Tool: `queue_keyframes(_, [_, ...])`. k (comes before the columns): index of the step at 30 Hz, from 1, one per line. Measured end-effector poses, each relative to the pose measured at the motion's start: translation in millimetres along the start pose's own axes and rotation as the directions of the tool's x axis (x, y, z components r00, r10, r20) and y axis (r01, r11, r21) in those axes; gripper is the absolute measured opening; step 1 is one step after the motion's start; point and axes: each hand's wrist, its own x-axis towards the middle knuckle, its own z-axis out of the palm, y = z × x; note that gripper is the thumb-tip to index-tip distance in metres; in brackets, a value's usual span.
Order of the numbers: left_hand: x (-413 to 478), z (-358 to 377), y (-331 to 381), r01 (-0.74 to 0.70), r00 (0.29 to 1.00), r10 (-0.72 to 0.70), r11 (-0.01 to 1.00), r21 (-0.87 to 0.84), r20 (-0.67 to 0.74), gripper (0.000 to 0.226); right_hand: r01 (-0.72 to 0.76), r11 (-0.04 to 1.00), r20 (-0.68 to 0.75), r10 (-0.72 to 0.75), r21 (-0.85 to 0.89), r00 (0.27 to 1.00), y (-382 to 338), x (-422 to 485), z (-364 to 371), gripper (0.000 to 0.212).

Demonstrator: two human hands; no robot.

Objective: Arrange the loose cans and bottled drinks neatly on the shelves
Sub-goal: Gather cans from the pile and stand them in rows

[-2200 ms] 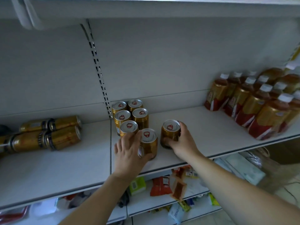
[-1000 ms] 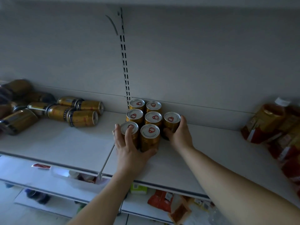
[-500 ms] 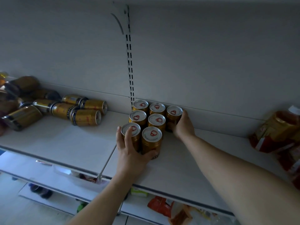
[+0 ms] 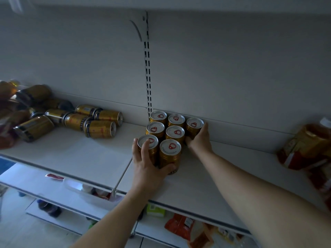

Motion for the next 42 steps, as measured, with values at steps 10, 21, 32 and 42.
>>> queue_keyframes(10, [17, -52, 0, -0.002, 0.998, -0.003, 0.997, 0.073, 0.063, 0.088, 0.165, 0.951, 0.008, -0.169, -0.263, 0.986, -39, -16, -28, 0.08])
queue_keyframes(21, [69, -236, -61, -0.074, 0.935, -0.123, 0.849, 0.523, 0.333, 0.072, 0.487, 0.717, 0.356, -0.343, -0.499, 0.869, -172, -78, 85, 0.08])
queue_keyframes(32, [99, -390, -141, -0.022, 0.952, -0.199, 0.711, 0.703, 0.232, 0.062, 0.455, 0.714, 0.41, -0.252, -0.532, 0.876, -234, -119, 240, 0.075])
queue_keyframes(42, [181, -361, -161, -0.092, 0.929, -0.218, 0.647, 0.757, 0.298, 0.08, 0.403, 0.476, 0.355, -0.192, -0.782, 0.915, -191, -64, 263, 0.067])
